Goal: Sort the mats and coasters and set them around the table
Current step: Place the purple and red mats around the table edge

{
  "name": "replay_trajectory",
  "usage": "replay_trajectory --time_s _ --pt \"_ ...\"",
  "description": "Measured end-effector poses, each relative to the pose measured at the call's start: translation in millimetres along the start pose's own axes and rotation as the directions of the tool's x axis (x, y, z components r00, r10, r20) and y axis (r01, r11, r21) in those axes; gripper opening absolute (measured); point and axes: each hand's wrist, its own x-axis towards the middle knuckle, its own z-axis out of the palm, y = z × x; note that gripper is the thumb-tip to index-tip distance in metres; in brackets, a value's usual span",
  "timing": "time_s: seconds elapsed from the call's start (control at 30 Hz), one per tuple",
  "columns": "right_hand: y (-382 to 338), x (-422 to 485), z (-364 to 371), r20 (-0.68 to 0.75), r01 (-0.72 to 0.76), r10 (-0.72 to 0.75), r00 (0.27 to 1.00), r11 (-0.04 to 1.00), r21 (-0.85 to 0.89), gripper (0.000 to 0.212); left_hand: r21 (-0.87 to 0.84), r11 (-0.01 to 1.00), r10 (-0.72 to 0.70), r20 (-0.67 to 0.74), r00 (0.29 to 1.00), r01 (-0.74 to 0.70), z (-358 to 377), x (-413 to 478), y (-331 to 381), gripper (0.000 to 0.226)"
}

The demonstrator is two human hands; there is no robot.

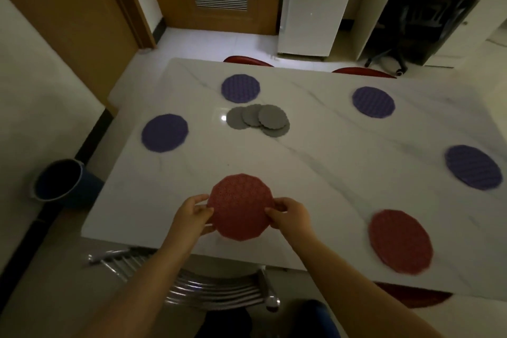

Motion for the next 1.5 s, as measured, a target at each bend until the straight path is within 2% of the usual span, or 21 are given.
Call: replay_trajectory --time_s 0.13,0.27,0.43,0.53,0.7,0.83,1.0,1.27,1.37,1.5 --pt "0.9 2.1 41.0 -0.042 -0.090 0.087 0.995 0.993 -0.074 0.024 0.150 0.988 -0.047 0.139 0.989 0.026 -32.2 24.4 -2.1 0.028" --pt "0.4 0.2 62.6 -0.053 -0.147 0.141 0.989 0.978 -0.146 0.030 0.228 0.972 -0.094 0.162 0.982 0.056 -47.6 42.8 -8.0 0.028" --pt "2.7 0.1 80.9 -0.085 -0.200 0.187 0.979 0.959 -0.200 0.033 0.386 0.923 -0.085 0.216 0.973 -0.005 -55.5 53.5 -14.5 0.033" --pt "4.0 0.8 88.1 -0.100 -0.214 0.194 0.976 0.945 -0.249 0.032 0.455 0.890 -0.096 0.256 0.962 -0.033 -57.4 62.0 -19.3 0.047" --pt "5.0 5.0 92.3 -0.136 -0.227 0.192 0.972 0.918 -0.325 0.035 0.524 0.850 -0.127 0.301 0.945 -0.053 -58.1 68.5 -29.4 0.048" --pt "3.9 5.1 96.6 -0.162 -0.212 0.162 0.973 0.906 -0.366 0.036 0.570 0.820 -0.163 0.308 0.937 -0.044 -58.3 68.3 -32.1 0.053" --pt "4.2 3.4 106.5 -0.097 -0.172 0.142 0.985 0.841 -0.513 0.027 0.659 0.751 -0.183 0.268 0.946 -0.041 -55.6 67.1 -33.5 0.060" --pt "6.4 2.6 108.5 -0.075 -0.163 0.145 0.987 0.858 -0.487 0.038 0.645 0.764 -0.141 0.213 0.967 -0.030 -55.8 70.1 -37.6 0.052" --pt "7.9 2.9 108.8 -0.050 -0.154 0.149 0.988 0.863 -0.481 0.037 0.667 0.744 -0.126 0.200 0.972 -0.040 -55.9 70.9 -40.2 0.053" --pt "7.8 7.7 99.2 -0.064 -0.188 0.179 0.982 0.875 -0.447 0.052 0.728 0.683 -0.123 0.184 0.975 -0.051 -53.9 67.9 -39.4 0.057"
